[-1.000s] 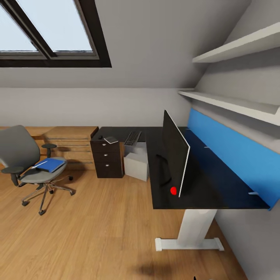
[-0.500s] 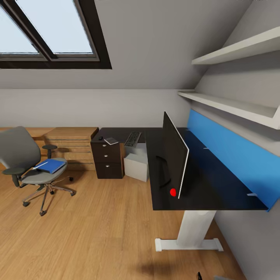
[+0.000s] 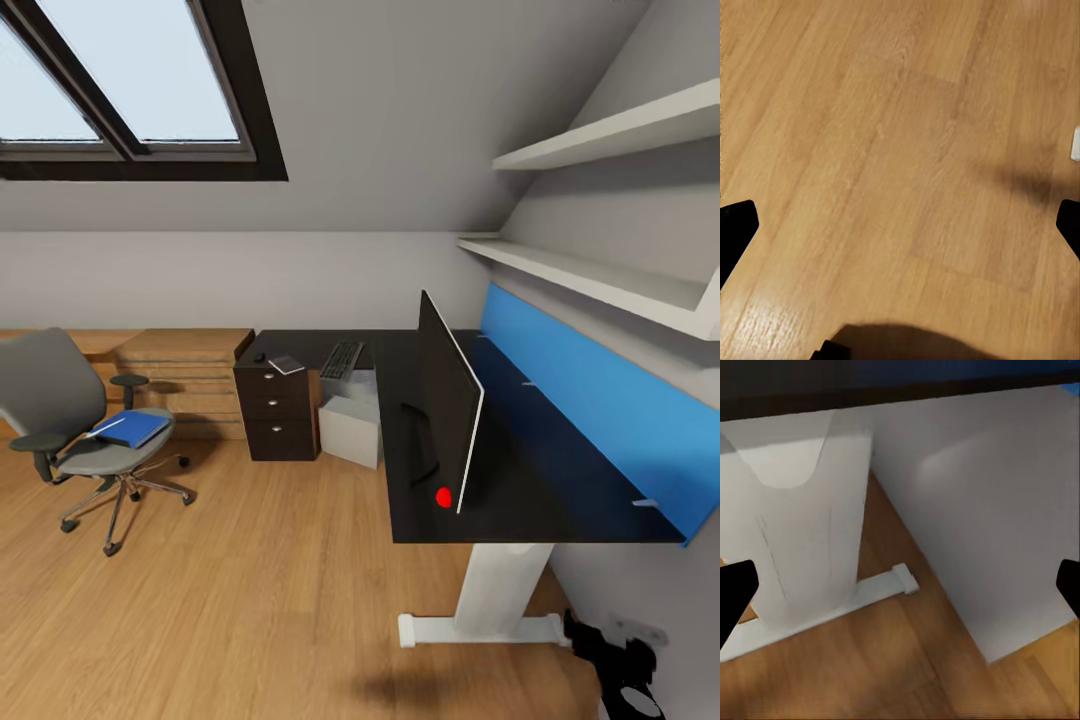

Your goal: In the bedroom, organize the workspace by keeping the computer under the desk, ensuring the monitor is on the desk, placing the keyboard on the desk next to the monitor, placing the mouse on the desk next to the keyboard, moving the folder from the swivel chair onto the desk next to the mouse, stacking the notebook on top of the folder with the pen on top of the notebook, and positioning the swivel chair next to the desk.

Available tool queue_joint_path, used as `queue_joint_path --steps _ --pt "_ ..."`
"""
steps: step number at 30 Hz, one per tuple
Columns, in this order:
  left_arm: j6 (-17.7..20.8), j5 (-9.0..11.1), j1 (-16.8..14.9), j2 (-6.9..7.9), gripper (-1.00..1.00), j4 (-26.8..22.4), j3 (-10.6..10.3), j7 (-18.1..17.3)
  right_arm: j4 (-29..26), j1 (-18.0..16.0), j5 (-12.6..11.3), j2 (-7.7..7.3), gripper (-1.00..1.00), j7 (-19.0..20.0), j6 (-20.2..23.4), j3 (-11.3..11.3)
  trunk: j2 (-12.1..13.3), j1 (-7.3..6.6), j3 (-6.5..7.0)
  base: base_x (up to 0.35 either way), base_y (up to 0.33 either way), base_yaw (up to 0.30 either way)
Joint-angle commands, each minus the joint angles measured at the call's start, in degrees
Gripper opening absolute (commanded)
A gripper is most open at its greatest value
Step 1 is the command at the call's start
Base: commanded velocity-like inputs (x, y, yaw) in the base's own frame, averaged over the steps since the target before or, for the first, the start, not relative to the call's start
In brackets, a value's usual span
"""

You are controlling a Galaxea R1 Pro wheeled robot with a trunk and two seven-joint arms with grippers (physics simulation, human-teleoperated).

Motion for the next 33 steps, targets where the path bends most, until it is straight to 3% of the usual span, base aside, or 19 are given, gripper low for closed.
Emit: queue_joint_path --steps 1,6,13,26,33 --pt "-0.2 0.3 0.0 0.0 1.0 0.0 0.0 0.0 -4.7 -0.1 -0.9 0.0 1.0 0.2 5.2 -0.1 0.4 -0.22 0.1 0.0 0.0 0.0" --pt "-0.2 0.3 0.0 0.05 1.0 0.0 0.0 0.0 -12.3 -0.5 -3.6 -0.1 1.0 0.8 12.9 -0.1 2.4 -1.31 1.0 0.0 0.0 0.0" --pt "-0.2 0.3 0.0 0.12 1.0 0.0 0.0 0.1 -17.0 -2.7 -4.7 -0.34 1.0 3.7 16.0 1.0 2.8 -1.53 1.18 0.0 0.0 0.0" --pt "-0.3 0.3 0.0 0.73 1.0 0.0 0.0 0.0 -21.9 -3.5 -5.4 0.06 1.0 12.9 15.9 4.2 2.8 -1.53 1.18 0.054 0.0 0.0" --pt "-0.3 0.3 0.0 0.85 1.0 -0.1 0.0 0.0 -19.8 -3.6 -5.9 0.21 1.0 16.3 9.9 4.9 2.8 -1.53 1.18 0.299 0.0 0.0"
